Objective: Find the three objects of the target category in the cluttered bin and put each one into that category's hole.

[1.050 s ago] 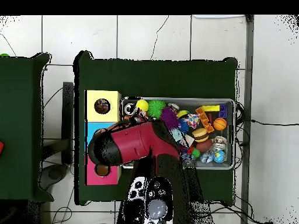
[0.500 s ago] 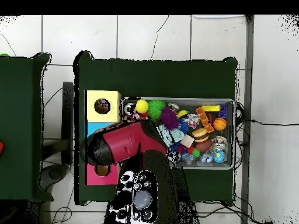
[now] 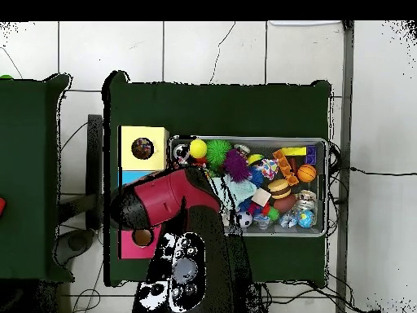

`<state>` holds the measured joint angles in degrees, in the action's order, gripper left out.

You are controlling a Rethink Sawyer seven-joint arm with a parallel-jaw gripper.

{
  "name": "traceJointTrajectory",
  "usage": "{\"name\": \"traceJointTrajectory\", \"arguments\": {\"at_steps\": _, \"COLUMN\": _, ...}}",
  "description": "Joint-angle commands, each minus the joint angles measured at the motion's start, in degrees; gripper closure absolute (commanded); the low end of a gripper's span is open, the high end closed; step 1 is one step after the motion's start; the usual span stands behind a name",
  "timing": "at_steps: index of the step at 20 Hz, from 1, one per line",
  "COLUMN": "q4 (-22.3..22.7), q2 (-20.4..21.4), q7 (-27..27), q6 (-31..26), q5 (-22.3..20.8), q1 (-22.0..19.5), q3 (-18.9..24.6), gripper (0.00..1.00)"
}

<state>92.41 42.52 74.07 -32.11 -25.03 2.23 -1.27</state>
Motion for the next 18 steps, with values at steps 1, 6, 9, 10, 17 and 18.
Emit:
{"name": "traceJointTrajectory", "arguments": {"at_steps": 1, "q4": -1.77, "q2": -1.54, "q7": 10.45, "q6": -3.86, "q5": 2.15, "q1": -0.49, "q3": -0.18, "gripper": 1.00}}
{"name": "traceJointTrajectory", "arguments": {"at_steps": 6, "q4": -2.40, "q2": -0.87, "q7": 9.67, "q6": -5.53, "q5": 2.96, "q1": -0.76, "q3": 0.01, "gripper": 1.00}}
{"name": "traceJointTrajectory", "arguments": {"at_steps": 9, "q4": -3.01, "q2": -0.07, "q7": 9.19, "q6": -7.57, "q5": 4.00, "q1": -0.90, "q3": 0.26, "gripper": 1.00}}
{"name": "traceJointTrajectory", "arguments": {"at_steps": 10, "q4": -3.14, "q2": 0.47, "q7": 8.75, "q6": -8.53, "q5": 4.31, "q1": -0.93, "q3": 0.33, "gripper": 1.00}}
{"name": "traceJointTrajectory", "arguments": {"at_steps": 17, "q4": -9.42, "q2": 0.12, "q7": 7.08, "q6": -17.14, "q5": 5.76, "q1": 0.00, "q3": 0.70, "gripper": 1.00}}
{"name": "traceJointTrajectory", "arguments": {"at_steps": 18, "q4": -10.05, "q2": -0.07, "q7": 7.11, "q6": -17.84, "q5": 5.79, "q1": 0.14, "q3": 0.77, "gripper": 1.00}}
